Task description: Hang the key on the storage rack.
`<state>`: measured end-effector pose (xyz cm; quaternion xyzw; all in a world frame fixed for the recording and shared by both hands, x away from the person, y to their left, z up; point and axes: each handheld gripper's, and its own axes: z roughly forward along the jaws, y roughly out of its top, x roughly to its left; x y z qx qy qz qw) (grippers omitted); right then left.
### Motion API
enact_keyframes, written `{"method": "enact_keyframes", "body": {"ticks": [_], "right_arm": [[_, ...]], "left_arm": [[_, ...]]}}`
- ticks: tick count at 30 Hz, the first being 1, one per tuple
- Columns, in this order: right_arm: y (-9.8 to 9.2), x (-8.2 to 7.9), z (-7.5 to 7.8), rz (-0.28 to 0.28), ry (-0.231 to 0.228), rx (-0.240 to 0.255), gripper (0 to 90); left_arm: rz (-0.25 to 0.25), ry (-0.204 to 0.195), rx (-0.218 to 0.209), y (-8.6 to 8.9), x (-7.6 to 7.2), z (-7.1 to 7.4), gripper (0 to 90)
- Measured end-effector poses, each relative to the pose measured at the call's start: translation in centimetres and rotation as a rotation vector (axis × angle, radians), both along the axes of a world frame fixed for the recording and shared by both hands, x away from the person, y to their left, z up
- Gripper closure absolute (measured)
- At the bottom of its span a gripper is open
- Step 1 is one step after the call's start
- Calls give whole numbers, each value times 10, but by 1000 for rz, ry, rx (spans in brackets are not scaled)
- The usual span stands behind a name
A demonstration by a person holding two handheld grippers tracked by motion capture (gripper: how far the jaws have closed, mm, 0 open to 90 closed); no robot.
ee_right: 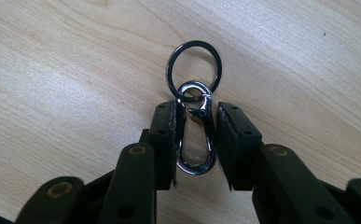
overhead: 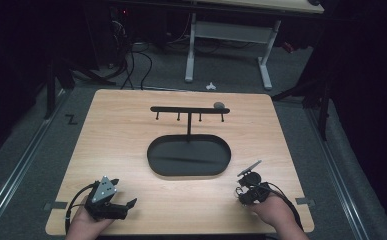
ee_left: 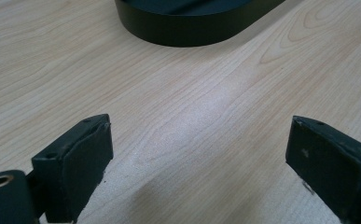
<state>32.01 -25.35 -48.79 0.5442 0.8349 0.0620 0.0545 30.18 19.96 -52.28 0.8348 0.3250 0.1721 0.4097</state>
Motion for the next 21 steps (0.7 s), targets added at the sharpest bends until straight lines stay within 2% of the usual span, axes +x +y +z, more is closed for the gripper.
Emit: {"method": "enact_keyframes", "body": {"ticks": [2, 3, 7, 10, 21], "right_arm": [[-1, -2, -1, -2, -17, 16, 694], [-1, -3, 0, 0, -23, 6, 695], [-2, -3, 0, -7, -25, 26, 696], [-4, -2, 10, -24, -48, 53, 696], [4, -1, 36, -6, -107, 83, 696]], "left_arm": [[-1, 2, 0, 0, 0, 0, 78], [-1, 3, 0, 0, 0, 0, 78], [0, 5, 1, 0, 1, -1, 78], [4, 1, -1, 0, 1, -1, 78], [8, 2, -3, 1, 0, -1, 78]]}}
